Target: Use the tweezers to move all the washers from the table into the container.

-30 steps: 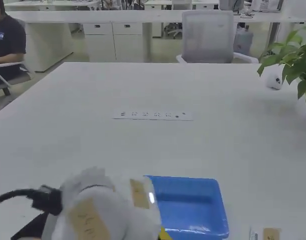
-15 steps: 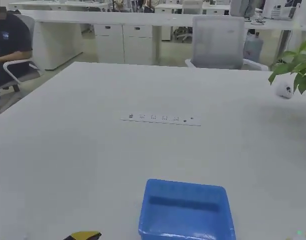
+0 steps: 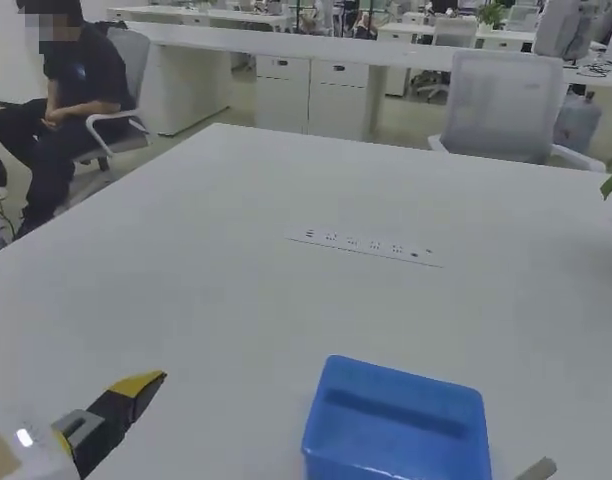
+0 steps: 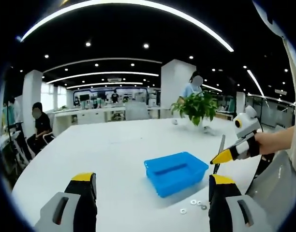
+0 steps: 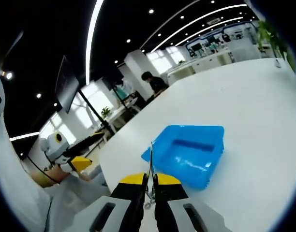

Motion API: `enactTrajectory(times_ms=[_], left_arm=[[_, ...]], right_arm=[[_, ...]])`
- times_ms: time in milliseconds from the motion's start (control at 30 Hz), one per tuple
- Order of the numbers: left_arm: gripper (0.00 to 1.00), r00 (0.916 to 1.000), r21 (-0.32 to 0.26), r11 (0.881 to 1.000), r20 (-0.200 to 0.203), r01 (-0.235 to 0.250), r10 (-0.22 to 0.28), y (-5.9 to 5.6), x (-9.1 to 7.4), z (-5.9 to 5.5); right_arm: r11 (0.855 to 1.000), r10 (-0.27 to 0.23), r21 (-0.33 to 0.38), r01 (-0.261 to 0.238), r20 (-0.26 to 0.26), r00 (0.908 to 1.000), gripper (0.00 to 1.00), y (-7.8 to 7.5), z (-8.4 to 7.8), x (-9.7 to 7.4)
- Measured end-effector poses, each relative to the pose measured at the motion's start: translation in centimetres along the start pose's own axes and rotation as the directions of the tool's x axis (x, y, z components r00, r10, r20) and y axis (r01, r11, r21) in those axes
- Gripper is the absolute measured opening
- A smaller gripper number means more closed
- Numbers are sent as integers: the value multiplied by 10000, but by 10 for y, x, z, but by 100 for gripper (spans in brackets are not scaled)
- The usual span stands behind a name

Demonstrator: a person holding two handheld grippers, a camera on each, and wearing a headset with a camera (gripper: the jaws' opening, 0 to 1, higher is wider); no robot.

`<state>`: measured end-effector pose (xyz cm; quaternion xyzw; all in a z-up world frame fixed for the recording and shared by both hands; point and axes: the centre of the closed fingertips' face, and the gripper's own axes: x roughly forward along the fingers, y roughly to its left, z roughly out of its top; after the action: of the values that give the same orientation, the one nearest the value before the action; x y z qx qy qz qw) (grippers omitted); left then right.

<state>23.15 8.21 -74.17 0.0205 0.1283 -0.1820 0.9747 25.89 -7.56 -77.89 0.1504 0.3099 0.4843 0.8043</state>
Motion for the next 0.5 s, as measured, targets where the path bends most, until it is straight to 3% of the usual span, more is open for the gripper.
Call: enactTrajectory(times_ms=[200, 333, 500], left_arm=[[99, 10000, -17, 10000, -62, -71, 71, 1, 0, -2], [95, 9996, -100, 9998, -215, 157, -159, -2, 0, -4], [95, 9991, -363, 9988, -276, 326, -337, -2, 1, -5]], right_arm=[[9999, -11, -111, 15, 402, 9992, 3, 0, 22, -4], [9994, -206, -268, 224, 654, 9976, 3, -6, 36, -1], [9958, -521, -719, 563, 592, 9969, 3, -21, 46, 8]])
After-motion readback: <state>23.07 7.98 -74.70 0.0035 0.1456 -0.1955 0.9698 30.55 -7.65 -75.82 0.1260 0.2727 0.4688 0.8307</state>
